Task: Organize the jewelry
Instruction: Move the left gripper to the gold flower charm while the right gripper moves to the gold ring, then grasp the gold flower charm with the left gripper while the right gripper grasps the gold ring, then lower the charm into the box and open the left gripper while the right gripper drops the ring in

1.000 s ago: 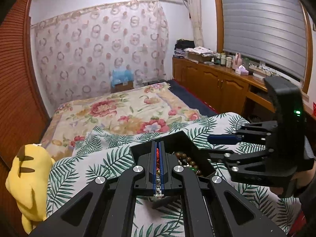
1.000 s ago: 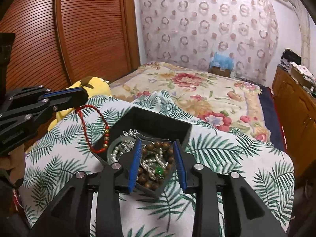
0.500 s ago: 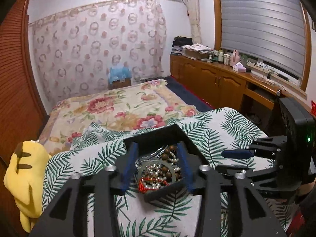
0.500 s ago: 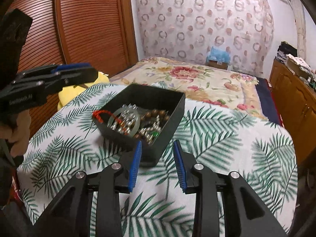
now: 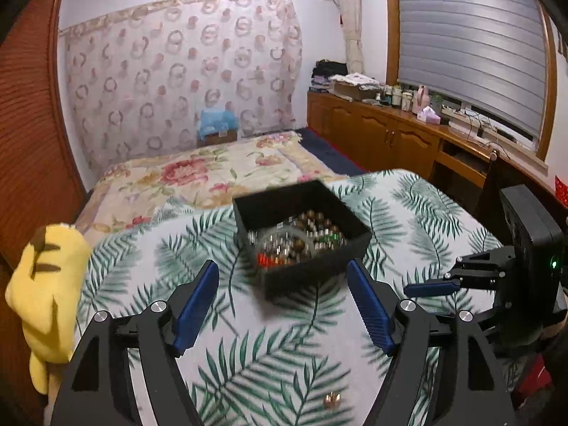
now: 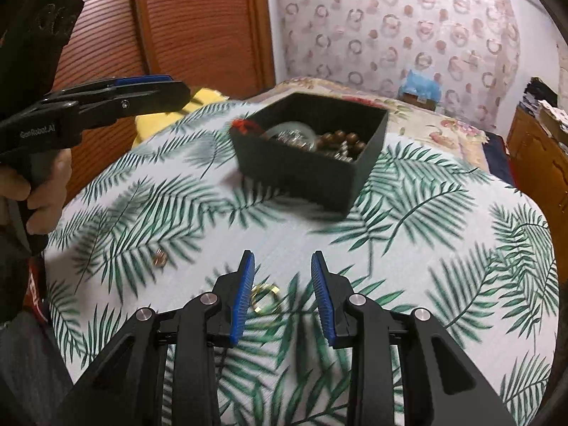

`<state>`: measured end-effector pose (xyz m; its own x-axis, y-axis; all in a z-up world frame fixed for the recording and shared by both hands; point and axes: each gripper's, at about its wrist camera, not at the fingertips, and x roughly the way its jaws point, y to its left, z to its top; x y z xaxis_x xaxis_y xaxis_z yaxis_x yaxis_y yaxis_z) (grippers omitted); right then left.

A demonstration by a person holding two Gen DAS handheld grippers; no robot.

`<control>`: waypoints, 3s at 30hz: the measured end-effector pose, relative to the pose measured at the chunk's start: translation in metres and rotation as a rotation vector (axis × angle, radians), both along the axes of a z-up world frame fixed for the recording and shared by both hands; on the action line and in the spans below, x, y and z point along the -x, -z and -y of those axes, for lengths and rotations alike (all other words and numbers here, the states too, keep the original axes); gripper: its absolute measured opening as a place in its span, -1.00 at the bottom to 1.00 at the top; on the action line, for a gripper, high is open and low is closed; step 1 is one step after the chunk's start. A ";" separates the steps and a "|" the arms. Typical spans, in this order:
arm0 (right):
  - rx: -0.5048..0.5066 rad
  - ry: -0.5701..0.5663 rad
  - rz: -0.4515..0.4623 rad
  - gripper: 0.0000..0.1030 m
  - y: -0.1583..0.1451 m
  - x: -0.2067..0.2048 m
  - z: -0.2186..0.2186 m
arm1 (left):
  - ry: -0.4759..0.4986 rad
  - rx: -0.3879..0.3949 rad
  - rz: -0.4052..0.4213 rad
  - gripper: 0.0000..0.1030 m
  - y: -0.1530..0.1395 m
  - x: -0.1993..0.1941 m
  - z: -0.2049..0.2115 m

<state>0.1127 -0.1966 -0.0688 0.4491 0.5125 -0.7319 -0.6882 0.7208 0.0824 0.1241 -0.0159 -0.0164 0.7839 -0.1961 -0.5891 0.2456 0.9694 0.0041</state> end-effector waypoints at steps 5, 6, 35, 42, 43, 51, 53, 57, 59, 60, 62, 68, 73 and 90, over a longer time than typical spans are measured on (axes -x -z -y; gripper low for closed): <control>0.060 -0.031 -0.009 -0.31 0.012 0.008 -0.008 | -0.020 0.002 -0.054 0.41 0.023 0.008 -0.009; 0.073 -0.036 -0.010 -0.31 0.015 0.008 -0.008 | -0.024 0.003 -0.064 0.41 0.027 0.009 -0.011; 0.119 -0.030 0.025 -0.57 0.016 0.015 -0.010 | 0.103 -0.034 -0.221 -0.46 0.080 0.049 0.023; 0.118 -0.028 0.024 -0.57 0.015 0.016 -0.009 | 0.114 -0.056 -0.228 -0.72 0.083 0.049 0.027; 0.118 -0.028 0.024 -0.57 0.015 0.016 -0.009 | 0.112 -0.056 -0.227 -0.72 0.083 0.049 0.027; 0.111 -0.031 0.038 -0.58 0.012 0.014 -0.008 | 0.091 -0.043 -0.186 -0.73 0.069 0.045 0.022; 0.100 -0.025 0.046 -0.58 0.008 0.013 -0.007 | 0.086 -0.045 -0.172 -0.73 0.064 0.042 0.022; 0.062 -0.023 0.071 -0.58 -0.010 0.006 -0.003 | 0.077 -0.042 -0.145 -0.72 0.052 0.030 0.019; 0.048 -0.024 0.086 -0.57 -0.019 0.002 -0.003 | 0.073 -0.039 -0.137 -0.73 0.048 0.023 0.019; 0.038 -0.024 0.099 -0.57 -0.025 -0.002 -0.003 | 0.070 -0.037 -0.133 -0.73 0.045 0.018 0.019; 0.025 -0.025 0.115 -0.57 -0.033 -0.007 -0.004 | 0.066 -0.034 -0.124 -0.73 0.042 0.011 0.017; -0.013 -0.016 0.147 -0.57 -0.052 -0.034 -0.010 | 0.050 -0.013 -0.105 -0.72 0.030 -0.013 0.013; -0.017 -0.016 0.151 -0.57 -0.055 -0.058 -0.017 | 0.045 -0.006 -0.100 -0.72 0.025 -0.033 0.011; -0.061 0.021 0.115 -0.44 -0.048 -0.101 -0.017 | 0.015 0.020 -0.104 -0.72 0.014 -0.107 0.004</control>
